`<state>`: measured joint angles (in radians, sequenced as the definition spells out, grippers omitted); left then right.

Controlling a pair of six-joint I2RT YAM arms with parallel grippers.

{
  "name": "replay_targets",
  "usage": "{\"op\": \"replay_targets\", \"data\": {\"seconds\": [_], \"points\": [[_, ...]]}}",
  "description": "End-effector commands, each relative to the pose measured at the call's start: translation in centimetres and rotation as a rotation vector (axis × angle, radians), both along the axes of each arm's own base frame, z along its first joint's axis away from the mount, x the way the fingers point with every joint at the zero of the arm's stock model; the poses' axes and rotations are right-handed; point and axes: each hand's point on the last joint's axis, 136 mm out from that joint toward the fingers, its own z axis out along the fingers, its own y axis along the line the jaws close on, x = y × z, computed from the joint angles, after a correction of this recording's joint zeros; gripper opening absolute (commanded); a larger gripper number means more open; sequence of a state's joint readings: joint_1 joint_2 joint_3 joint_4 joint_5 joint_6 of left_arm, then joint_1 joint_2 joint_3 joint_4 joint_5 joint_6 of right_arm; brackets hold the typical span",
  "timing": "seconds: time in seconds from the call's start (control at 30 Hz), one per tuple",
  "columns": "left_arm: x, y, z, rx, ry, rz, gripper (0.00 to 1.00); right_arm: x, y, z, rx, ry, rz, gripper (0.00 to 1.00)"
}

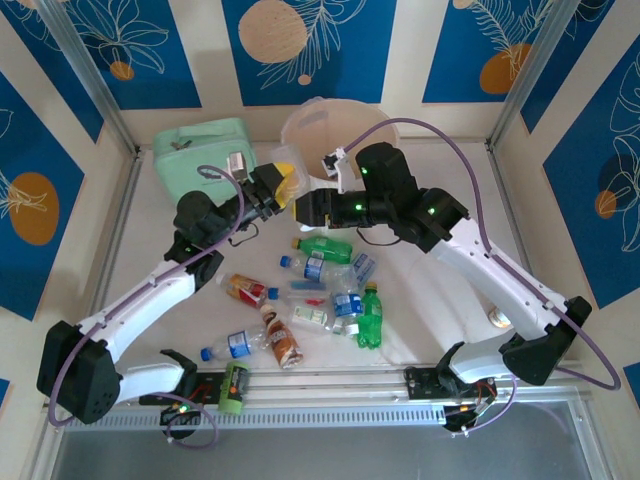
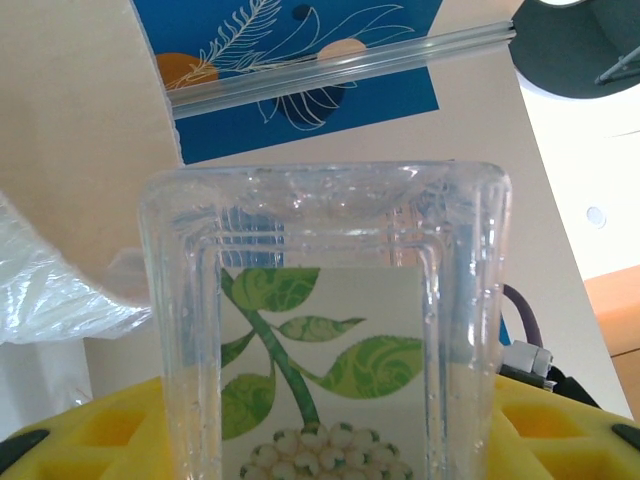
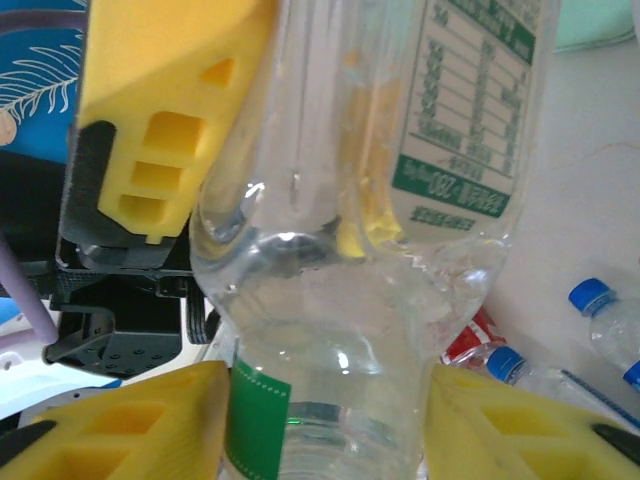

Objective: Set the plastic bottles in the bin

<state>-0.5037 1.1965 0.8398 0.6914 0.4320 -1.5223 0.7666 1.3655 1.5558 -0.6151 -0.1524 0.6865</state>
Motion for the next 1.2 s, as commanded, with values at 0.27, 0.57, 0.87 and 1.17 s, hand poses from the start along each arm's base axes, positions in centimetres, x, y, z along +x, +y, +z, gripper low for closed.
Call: {"op": "replay_targets", "data": {"seconds": [0.27, 0.57, 0.87, 1.17], "points": [[0.3, 0.6, 0.1, -0.007, -0.024, 0.024, 0.54, 0.0, 0.0, 0.6, -0.018, -0.020, -0.006, 0.30], [-0.3, 1.4, -0.5, 0.184, -0.065, 0.053, 1.00, 0.6, -0.5, 1.3, -0.053, -0.043, -0.043, 0.25], [-1.9, 6.7, -4.0, 0.655, -0.033, 0.251, 1.00, 3.6, -2.2, 3.2, -0.098, -0.084, -0.142, 0.25], [-3.4, 9.9, -9.1, 0.794, 0.120, 0.313, 0.96, 9.2, -6.4, 5.2, -0.081, -0.082, -0.277, 0.26]]}}
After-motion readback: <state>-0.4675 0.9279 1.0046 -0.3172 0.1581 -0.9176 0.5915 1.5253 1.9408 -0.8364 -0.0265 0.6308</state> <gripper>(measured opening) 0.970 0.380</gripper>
